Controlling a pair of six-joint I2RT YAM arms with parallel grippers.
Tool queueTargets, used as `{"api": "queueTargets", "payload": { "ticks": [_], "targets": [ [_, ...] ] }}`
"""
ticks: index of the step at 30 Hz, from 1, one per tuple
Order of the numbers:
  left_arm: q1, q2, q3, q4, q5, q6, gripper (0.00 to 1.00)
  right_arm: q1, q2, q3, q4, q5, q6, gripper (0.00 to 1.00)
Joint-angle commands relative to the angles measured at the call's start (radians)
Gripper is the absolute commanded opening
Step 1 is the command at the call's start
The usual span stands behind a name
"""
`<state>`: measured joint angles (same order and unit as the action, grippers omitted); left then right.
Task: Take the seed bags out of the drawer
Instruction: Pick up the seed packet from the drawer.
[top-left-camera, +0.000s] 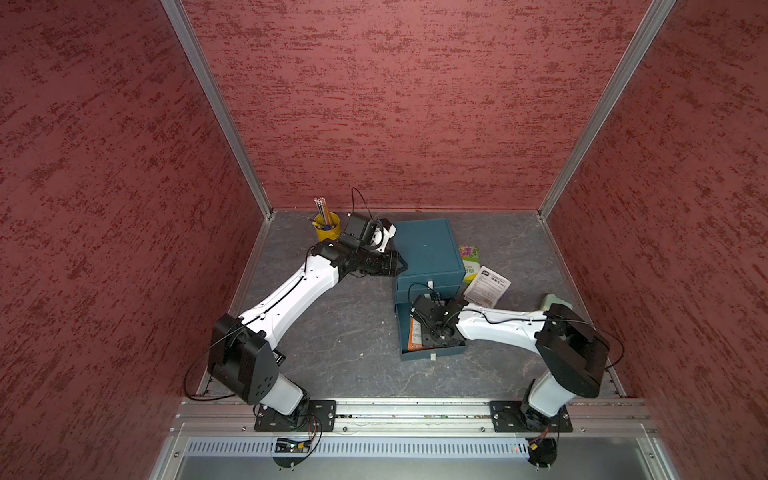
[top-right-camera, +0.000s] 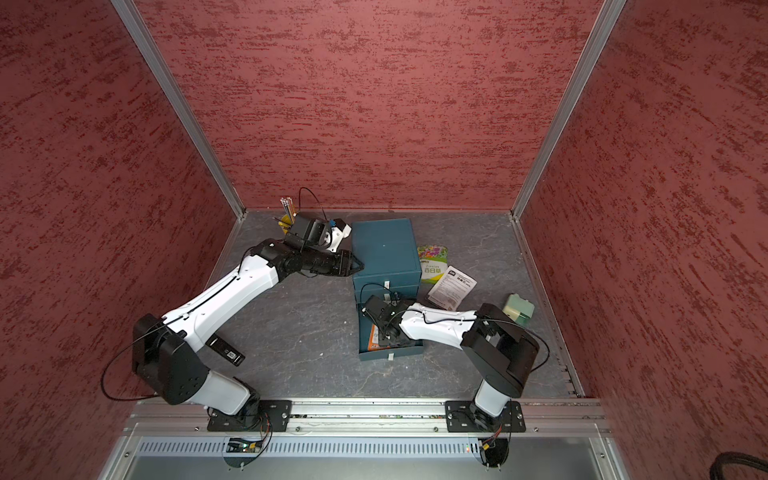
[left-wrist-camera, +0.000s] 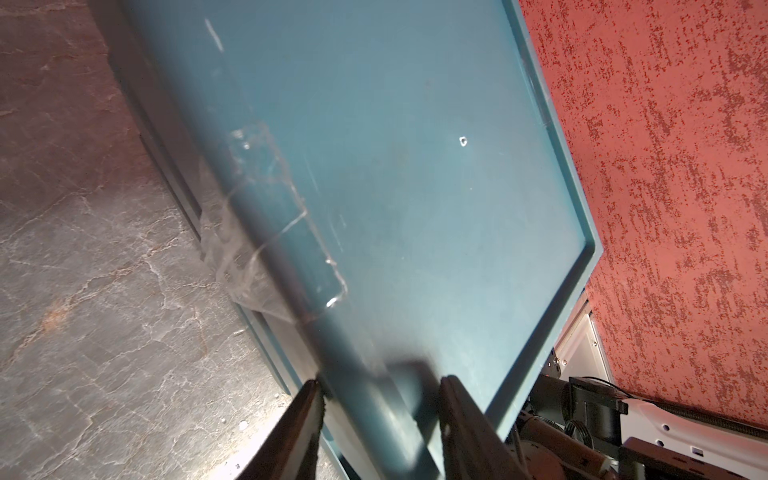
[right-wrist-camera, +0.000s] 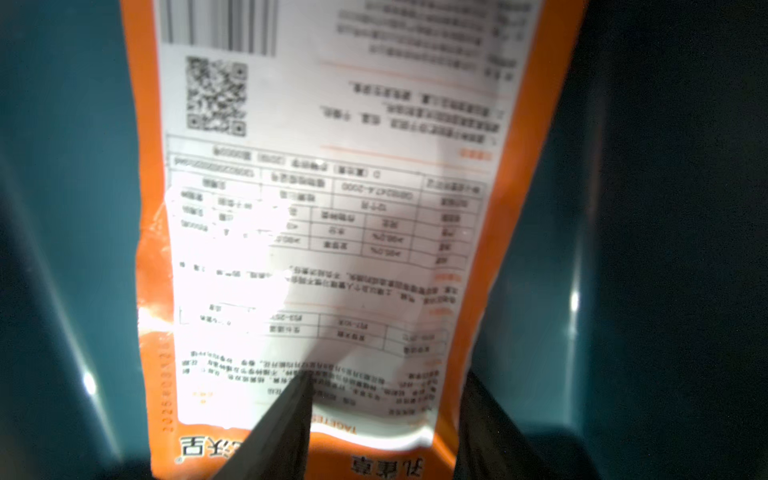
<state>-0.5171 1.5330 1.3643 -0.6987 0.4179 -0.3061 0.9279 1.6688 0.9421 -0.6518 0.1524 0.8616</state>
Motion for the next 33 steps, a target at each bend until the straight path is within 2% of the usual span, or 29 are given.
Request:
{"api": "queueTargets", "payload": {
  "ticks": [1,13,19,26,33],
  "targets": [
    [-0.016,0.075,-0.064,-0.168,-0.078,0.051,0.47,-0.012,0.027,-0.04,0.079,-0.025,0.011,0.49],
    [-0.017,0.071,-0.068,-0.172,-0.079,0.049,0.47,-0.023,-0.038,-0.093,0.128,0.034,0.069,0.01],
    [-0.017,0.072,-0.067,-0.173,-0.08,0.05,0.47,-0.028,-0.14,-0.115,0.161,0.068,0.087,0.0],
    [-0.016,0.07,-0.071,-0.17,-0.08,0.048,0.47,-0.041,-0.27,-0.135,0.184,0.063,0.11,0.0],
    [-0.018,0.07,-0.076,-0.163,-0.077,0.046,0.47,-0.063,-0.338,-0.127,0.171,0.035,0.129,0.0]
  ]
}}
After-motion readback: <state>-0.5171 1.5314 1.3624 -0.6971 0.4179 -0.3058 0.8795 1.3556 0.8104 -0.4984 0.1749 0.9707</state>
